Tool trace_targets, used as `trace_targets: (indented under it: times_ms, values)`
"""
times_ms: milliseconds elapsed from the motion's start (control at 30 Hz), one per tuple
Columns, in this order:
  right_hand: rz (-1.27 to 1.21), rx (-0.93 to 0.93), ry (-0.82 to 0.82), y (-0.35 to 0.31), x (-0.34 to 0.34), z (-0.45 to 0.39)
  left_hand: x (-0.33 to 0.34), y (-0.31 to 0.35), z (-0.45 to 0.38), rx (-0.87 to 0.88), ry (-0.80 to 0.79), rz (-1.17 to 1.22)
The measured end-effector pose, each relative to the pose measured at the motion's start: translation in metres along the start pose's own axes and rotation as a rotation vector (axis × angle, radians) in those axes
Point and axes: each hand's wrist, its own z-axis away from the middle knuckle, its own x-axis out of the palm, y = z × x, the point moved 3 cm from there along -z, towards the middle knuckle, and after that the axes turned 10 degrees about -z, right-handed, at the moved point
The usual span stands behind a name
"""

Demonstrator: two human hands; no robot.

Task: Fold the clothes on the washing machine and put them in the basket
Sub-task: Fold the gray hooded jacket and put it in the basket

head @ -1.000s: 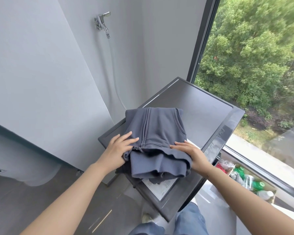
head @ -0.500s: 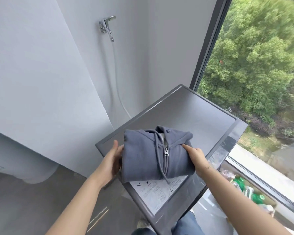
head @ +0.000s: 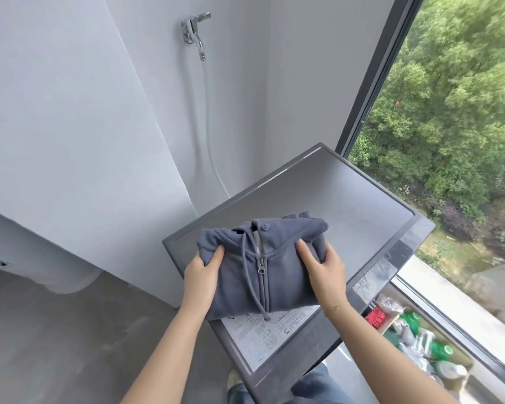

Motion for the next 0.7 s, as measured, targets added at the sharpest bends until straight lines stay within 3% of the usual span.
trace_targets:
  times_ms: [200, 467, 533, 600, 667, 700]
  values:
    - [0.093, 0.215, -0.013, 0.021, 0.003, -0.024, 0.002, -0.008, 0.008, -0.118, 0.288, -0.211]
    - [0.221, 0.239, 0.009, 0.017, 0.005, -0.025, 0.000, -0.022, -0.022, -0.298, 0.231, -0.121]
    - [0.251, 0.057, 0.114, 0.009, -0.002, -0.017, -0.002, -0.026, -0.023, -0.308, 0.196, -0.094]
    - [0.329, -0.380, 0.251, -0.015, -0.005, 0.001, -0.002, -0.025, -0.024, -0.290, 0.163, -0.095]
    - [0.384, -0.759, 0.176, -0.037, 0.015, 0.026, -0.002, -0.022, -0.023, -0.275, 0.158, -0.101]
    - [0.467, -0.827, 0.065, -0.039, 0.031, 0.032, -0.002, -0.020, -0.022, -0.252, 0.189, -0.116]
